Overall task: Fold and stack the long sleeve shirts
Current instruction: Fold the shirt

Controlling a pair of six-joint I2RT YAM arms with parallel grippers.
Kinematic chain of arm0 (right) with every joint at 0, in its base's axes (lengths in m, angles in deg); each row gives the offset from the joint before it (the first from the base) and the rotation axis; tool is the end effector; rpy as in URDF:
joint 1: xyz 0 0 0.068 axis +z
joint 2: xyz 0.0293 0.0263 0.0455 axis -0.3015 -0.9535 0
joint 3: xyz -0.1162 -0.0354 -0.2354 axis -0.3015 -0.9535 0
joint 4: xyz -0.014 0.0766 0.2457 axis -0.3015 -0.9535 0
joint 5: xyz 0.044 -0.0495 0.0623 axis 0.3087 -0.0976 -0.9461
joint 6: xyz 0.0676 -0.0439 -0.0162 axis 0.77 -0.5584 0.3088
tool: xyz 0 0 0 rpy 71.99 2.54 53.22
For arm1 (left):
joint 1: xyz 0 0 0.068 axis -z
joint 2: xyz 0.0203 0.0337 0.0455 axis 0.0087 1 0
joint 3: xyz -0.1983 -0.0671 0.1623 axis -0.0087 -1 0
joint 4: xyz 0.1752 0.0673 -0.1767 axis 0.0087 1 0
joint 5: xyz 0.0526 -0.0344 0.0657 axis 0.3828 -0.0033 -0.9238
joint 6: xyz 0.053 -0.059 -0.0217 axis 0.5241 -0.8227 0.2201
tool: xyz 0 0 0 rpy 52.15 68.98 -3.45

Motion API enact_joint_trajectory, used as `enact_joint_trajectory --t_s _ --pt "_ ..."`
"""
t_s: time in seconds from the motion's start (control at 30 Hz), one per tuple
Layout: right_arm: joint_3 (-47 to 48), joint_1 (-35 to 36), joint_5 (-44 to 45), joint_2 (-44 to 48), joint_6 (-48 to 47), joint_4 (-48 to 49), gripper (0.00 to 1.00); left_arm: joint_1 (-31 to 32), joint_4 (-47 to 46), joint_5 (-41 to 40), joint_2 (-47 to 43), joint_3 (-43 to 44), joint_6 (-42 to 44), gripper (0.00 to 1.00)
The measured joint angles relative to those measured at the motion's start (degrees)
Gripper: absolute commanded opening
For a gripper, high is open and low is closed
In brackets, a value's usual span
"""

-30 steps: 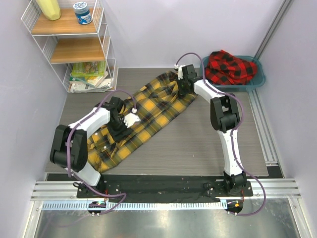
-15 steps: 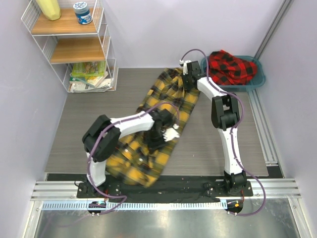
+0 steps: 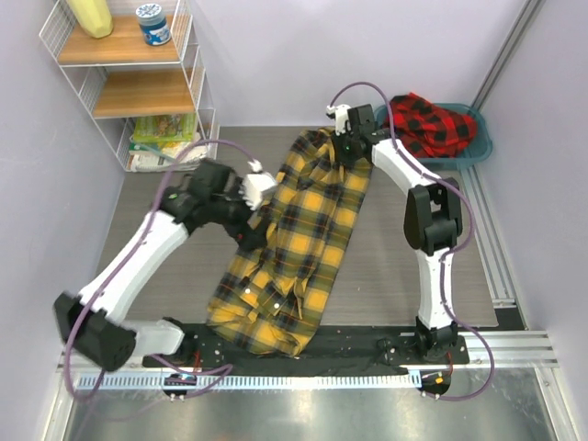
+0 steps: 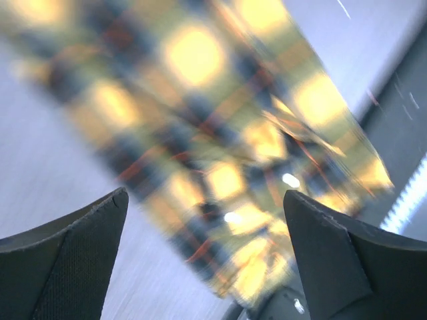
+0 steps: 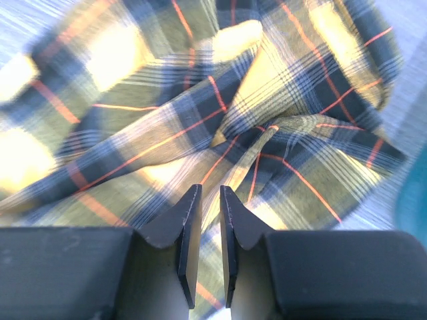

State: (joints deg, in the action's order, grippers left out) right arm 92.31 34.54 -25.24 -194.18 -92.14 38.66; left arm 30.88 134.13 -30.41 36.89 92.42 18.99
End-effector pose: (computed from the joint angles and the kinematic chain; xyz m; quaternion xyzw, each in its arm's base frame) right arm 0.5006 0.1631 0.2011 -0.2454 0.8865 0.0837 0.3833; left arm 0.2247 -0.1719 0.2904 0.4405 0.8268 -0.2365 0.2576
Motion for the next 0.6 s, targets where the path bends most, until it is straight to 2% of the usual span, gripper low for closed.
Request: enact_joint_trajectory --t_s 0.07,0.2,0.23,0.33,0.47,0.6 --pt "-0.3 0.2 -0.3 2.9 0.0 -1.3 0.26 -5.1 -3.7 -0.7 -5.7 -1.2 -0.9 1.00" --pt "-0.9 0.3 -1.9 7.1 0.8 -3.5 0.27 -7.0 -12.2 -4.0 -12.1 -6.0 -3.2 0.98" --pt "-1.0 0.4 -2.6 7.8 1.4 -4.3 0.27 -7.0 -13.1 -4.5 -11.8 -6.8 -3.0 0.89" --pt "-1.4 0.9 -3.8 8.0 3.2 -5.9 0.27 -6.8 -13.1 -6.6 -6.8 -6.2 -1.4 0.77" --pt "-4.2 2.6 -4.4 6.8 5.0 -8.2 0.27 -6.7 -12.3 -7.0 6.2 -5.0 1.8 0.76" --pt "-6.0 4.7 -4.3 4.0 5.2 -9.1 0.26 -6.0 -11.0 -8.9 10.1 -9.8 4.5 0.73"
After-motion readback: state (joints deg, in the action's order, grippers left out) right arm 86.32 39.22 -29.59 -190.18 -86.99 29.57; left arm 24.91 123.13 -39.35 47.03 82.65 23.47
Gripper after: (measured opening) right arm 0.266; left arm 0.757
